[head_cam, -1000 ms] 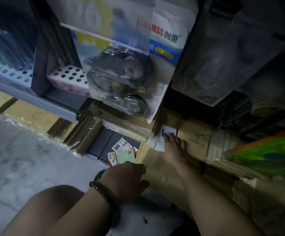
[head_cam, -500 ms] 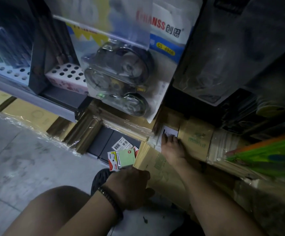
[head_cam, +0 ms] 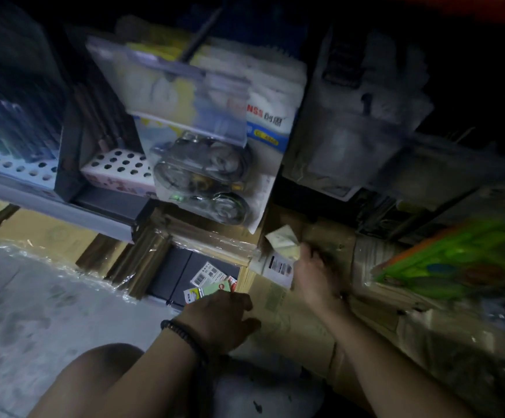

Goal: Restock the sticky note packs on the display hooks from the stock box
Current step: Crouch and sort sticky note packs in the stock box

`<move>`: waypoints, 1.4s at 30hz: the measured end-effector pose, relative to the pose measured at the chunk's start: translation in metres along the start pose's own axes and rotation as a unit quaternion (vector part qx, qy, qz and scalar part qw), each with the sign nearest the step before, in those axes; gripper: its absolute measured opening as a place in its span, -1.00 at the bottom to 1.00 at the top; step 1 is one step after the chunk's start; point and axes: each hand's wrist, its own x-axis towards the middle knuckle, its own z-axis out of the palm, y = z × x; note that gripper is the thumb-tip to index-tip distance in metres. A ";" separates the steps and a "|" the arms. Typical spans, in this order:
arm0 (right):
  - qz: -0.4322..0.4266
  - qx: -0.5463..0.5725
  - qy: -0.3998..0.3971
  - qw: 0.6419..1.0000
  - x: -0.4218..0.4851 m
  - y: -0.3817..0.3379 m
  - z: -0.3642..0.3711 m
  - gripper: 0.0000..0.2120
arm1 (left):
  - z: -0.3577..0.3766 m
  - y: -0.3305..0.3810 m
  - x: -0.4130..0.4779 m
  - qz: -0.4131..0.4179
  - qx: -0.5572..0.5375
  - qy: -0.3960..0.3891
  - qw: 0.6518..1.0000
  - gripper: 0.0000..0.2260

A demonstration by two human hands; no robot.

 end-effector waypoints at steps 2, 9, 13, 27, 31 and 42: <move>0.028 0.064 0.016 0.997 -0.035 0.002 -0.013 -0.64 | -0.002 -0.005 0.000 0.009 -0.003 0.016 1.000 -0.50; 0.042 0.472 0.090 0.876 -0.155 -0.001 -0.055 -0.80 | 0.015 0.001 -0.013 0.049 -0.197 0.085 0.976 -0.40; 0.079 0.552 0.090 0.825 -0.211 -0.001 -0.078 -0.74 | 0.032 0.028 -0.070 0.124 -0.414 0.033 0.901 -0.70; -0.016 0.609 0.245 0.754 -0.306 0.013 -0.225 -0.71 | 0.004 0.103 -0.235 0.229 -0.565 0.232 0.758 -0.71; -0.078 0.631 0.299 0.711 -0.330 0.018 -0.298 -0.60 | -0.041 0.132 -0.284 0.296 -0.481 0.291 0.772 -0.61; -0.221 0.574 0.384 0.689 -0.368 0.025 -0.467 -0.78 | -0.158 0.210 -0.401 0.399 -0.280 0.442 0.753 -0.61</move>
